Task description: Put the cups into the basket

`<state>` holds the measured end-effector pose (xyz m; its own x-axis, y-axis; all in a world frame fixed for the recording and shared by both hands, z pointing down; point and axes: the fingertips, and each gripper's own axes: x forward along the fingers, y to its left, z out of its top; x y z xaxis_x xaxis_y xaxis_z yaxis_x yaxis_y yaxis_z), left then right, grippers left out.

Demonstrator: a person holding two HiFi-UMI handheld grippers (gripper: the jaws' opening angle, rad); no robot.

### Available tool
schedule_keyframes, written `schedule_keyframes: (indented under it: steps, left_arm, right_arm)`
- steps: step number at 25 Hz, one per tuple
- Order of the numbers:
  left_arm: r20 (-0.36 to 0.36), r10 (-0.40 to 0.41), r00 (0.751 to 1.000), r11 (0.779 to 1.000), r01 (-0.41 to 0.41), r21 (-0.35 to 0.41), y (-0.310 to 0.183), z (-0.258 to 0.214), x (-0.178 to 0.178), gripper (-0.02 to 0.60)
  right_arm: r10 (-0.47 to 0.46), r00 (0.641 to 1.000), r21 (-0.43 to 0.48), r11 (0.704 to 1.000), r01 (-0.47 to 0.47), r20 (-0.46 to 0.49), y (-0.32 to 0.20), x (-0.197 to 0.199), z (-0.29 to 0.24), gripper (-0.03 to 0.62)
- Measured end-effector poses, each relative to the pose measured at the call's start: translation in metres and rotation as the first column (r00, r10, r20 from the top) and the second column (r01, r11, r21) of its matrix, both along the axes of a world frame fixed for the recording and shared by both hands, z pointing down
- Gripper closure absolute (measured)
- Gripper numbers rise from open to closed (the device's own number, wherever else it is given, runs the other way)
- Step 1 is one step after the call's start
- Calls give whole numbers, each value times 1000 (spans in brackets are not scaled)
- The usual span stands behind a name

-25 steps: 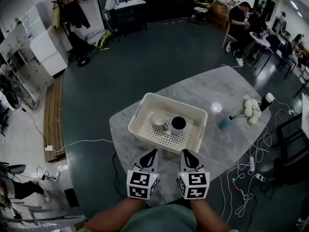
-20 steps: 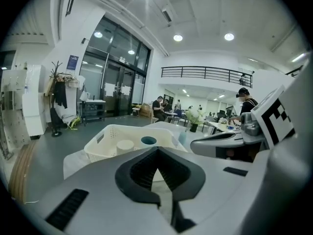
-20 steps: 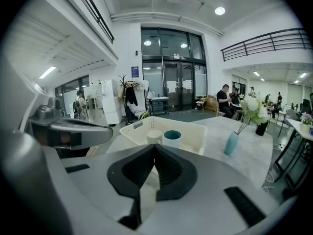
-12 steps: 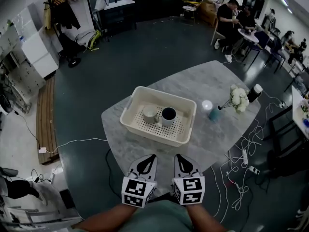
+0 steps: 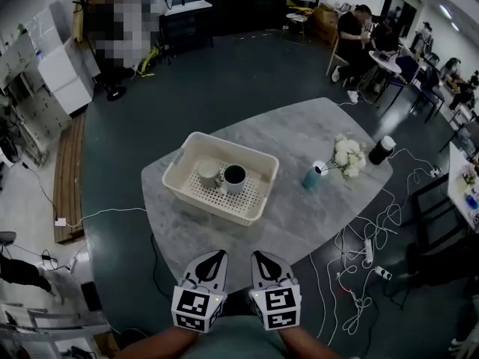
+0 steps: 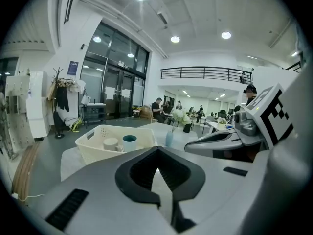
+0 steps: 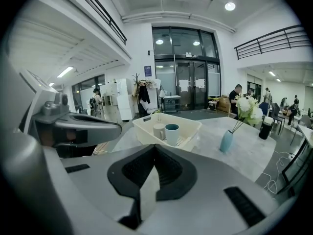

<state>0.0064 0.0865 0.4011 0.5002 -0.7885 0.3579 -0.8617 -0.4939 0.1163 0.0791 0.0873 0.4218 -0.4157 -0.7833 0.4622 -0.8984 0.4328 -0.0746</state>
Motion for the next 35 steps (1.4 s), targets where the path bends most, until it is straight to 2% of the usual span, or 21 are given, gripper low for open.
schedule_keyframes:
  steps: [7,14,27,35]
  left_arm:
    - [-5,-80,997,997,80,8,27,-1,38,575]
    - [-9,-57,998,998,57,10,46,-6,54,575]
    - [-21,-25,999,1000,25,0,84,-2,27,574]
    - [-17,-1,1000,1000,1,-18,96,4,13,575]
  right_arm:
    - [-68,998,10,998,68,0,20,45,-1,579]
    - [-63,998,41,997,62,17,43,57,-15,579]
    - [-11,1000,-3,1000,11,4,90,33,8,582]
    - [12,1000,3,1000,-12,2,103,20,6,582]
